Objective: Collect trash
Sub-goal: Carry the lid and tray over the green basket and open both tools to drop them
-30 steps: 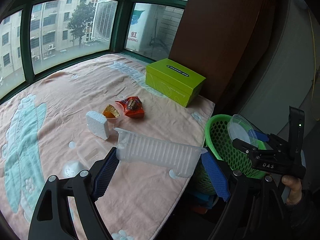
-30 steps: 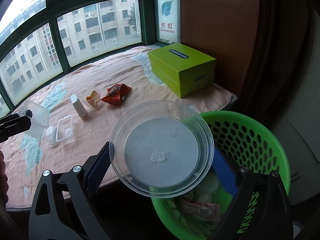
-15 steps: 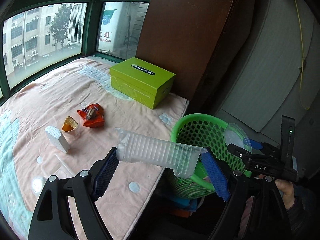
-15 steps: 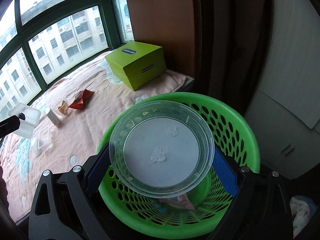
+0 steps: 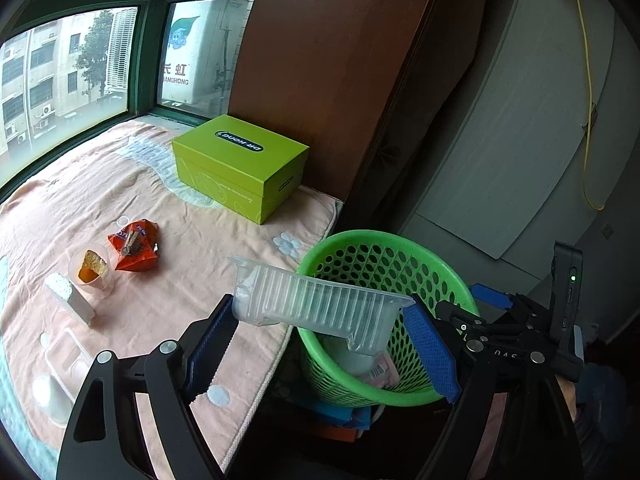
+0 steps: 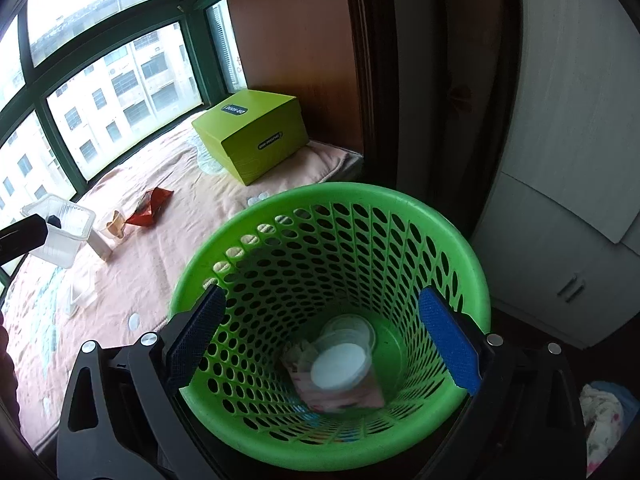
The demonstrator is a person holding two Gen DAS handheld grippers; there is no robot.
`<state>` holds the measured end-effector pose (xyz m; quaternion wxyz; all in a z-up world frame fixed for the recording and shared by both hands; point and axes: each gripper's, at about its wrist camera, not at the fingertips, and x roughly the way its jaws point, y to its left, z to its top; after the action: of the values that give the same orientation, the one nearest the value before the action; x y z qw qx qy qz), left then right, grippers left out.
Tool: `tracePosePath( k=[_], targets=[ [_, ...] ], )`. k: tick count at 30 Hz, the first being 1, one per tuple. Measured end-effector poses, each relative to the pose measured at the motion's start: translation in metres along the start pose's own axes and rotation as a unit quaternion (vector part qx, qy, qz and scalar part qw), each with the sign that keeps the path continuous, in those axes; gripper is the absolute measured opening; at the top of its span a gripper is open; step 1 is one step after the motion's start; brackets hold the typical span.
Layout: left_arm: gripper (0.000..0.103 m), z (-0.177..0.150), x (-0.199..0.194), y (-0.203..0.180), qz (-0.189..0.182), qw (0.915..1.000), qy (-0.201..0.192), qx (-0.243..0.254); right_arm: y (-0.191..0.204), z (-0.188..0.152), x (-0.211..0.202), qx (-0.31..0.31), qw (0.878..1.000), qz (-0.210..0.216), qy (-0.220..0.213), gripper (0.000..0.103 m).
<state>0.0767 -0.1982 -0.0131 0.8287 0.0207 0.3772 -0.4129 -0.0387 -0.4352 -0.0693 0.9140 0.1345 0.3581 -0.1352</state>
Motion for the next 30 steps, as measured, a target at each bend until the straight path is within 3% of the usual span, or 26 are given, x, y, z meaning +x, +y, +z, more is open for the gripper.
tracePosePath(
  k=[26,30],
  targets=[
    [0.081,-0.002,0.069,-0.054,-0.043,0.9965,0.070,0.014,-0.040,-0.007,-0.044,0.031,0.997,-0.050,-0.041,0.096],
    [0.087,-0.004,0.079,-0.058,-0.047,0.9955,0.082,0.009,-0.045,-0.009,-0.045,0.038,0.997,-0.051,-0.041,0.096]
  ],
)
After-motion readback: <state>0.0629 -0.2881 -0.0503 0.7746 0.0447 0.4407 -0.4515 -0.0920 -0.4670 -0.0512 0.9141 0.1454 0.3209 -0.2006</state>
